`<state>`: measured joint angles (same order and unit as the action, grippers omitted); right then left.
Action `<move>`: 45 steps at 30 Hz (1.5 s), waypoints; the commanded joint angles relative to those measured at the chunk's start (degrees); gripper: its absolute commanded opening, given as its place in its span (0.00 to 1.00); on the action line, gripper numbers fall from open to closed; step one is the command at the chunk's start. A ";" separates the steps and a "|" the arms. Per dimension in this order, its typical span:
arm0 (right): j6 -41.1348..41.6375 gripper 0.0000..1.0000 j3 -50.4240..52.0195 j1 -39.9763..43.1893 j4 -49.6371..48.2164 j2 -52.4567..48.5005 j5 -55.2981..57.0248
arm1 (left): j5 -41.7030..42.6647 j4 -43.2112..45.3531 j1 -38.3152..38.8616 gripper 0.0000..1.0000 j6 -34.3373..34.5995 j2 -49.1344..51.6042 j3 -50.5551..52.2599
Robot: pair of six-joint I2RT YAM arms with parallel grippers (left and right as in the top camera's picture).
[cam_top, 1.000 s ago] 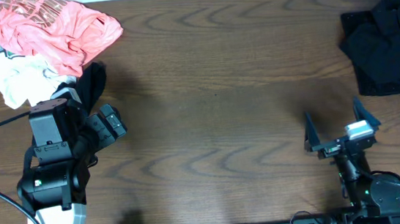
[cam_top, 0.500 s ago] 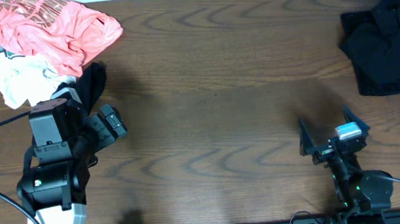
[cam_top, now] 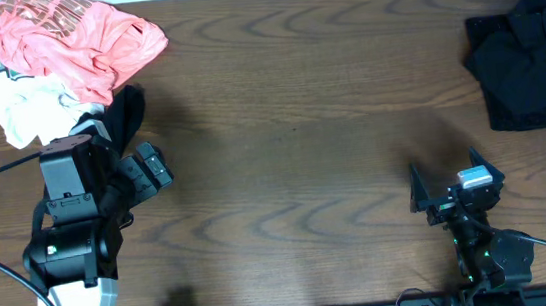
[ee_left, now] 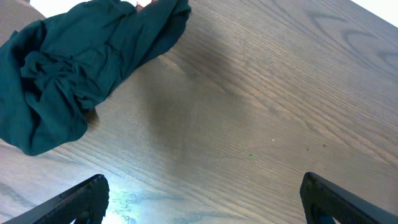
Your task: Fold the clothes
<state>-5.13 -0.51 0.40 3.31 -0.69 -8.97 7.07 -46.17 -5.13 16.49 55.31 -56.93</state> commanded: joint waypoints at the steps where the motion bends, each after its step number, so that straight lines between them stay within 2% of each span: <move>1: -0.74 0.99 0.20 0.33 0.22 0.15 0.61 | -0.70 -0.09 0.22 0.98 0.07 0.04 -0.31; 24: -0.74 0.99 0.20 0.33 0.22 0.15 0.61 | -0.70 -0.09 0.22 0.98 0.07 -0.20 -0.28; 34: -0.74 0.99 0.20 0.33 0.22 0.15 0.61 | -0.46 0.24 0.28 0.98 0.07 -9.09 1.29; 37: -0.74 0.99 0.20 0.33 0.22 0.15 0.61 | -0.46 5.95 1.46 0.98 -0.33 -14.12 5.05; 45: -0.74 0.99 0.20 0.33 0.22 0.15 0.61 | -0.07 31.19 4.76 0.98 -2.08 -29.31 23.69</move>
<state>-5.13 -0.51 0.40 3.36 -0.69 -8.93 7.09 -18.96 -1.02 15.59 29.89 -38.68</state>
